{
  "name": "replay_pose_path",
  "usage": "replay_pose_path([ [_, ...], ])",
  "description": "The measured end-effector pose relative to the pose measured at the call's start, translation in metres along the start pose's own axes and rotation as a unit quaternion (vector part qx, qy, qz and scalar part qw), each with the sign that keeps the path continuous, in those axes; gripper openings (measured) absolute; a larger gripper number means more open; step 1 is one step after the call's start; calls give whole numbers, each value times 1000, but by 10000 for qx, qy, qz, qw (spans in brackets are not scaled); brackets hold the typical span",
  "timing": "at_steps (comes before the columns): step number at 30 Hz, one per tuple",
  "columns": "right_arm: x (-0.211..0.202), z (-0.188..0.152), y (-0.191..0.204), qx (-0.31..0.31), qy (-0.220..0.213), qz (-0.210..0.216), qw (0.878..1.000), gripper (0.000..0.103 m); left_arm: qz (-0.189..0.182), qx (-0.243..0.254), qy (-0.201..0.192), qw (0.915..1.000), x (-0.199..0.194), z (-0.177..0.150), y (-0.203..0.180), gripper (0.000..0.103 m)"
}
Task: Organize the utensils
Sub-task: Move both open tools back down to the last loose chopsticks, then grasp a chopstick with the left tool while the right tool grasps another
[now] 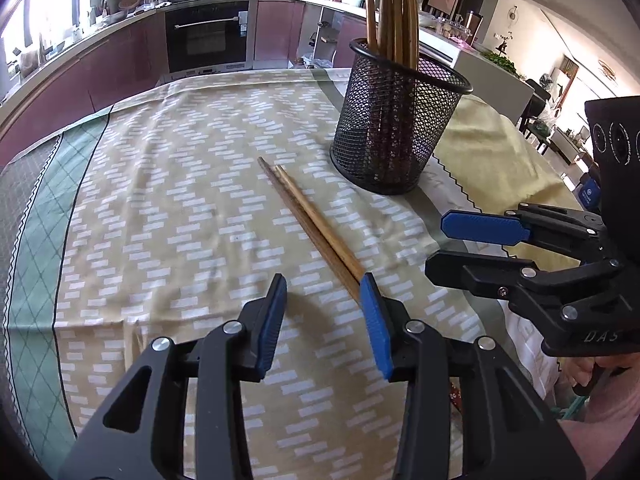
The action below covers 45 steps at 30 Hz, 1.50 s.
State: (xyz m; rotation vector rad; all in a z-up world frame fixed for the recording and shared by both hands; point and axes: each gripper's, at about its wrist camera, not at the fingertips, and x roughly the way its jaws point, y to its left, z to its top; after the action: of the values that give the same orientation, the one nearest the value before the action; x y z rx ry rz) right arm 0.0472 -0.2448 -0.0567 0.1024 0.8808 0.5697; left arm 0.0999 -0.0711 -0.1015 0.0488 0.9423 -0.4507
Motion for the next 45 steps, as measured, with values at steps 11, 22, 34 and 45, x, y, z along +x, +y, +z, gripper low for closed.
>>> replay_pose_path([
  [11, 8, 0, 15, -308, 163, -58, 9994, 43, -186, -216, 26, 9996, -3, -1, 12, 32],
  [22, 21, -4, 27, -646, 365, -446, 9962, 34, -312, -344, -21, 9989, -7, 0, 23, 32],
  [34, 17, -6, 14, -407, 382, -482, 9973, 31, -160, 75, 32, 9998, 9, 10, -2, 32],
  [45, 26, 2, 16, -530, 456, -530, 9961, 29, 5, 313, 62, 9995, 2, 7, -3, 14],
])
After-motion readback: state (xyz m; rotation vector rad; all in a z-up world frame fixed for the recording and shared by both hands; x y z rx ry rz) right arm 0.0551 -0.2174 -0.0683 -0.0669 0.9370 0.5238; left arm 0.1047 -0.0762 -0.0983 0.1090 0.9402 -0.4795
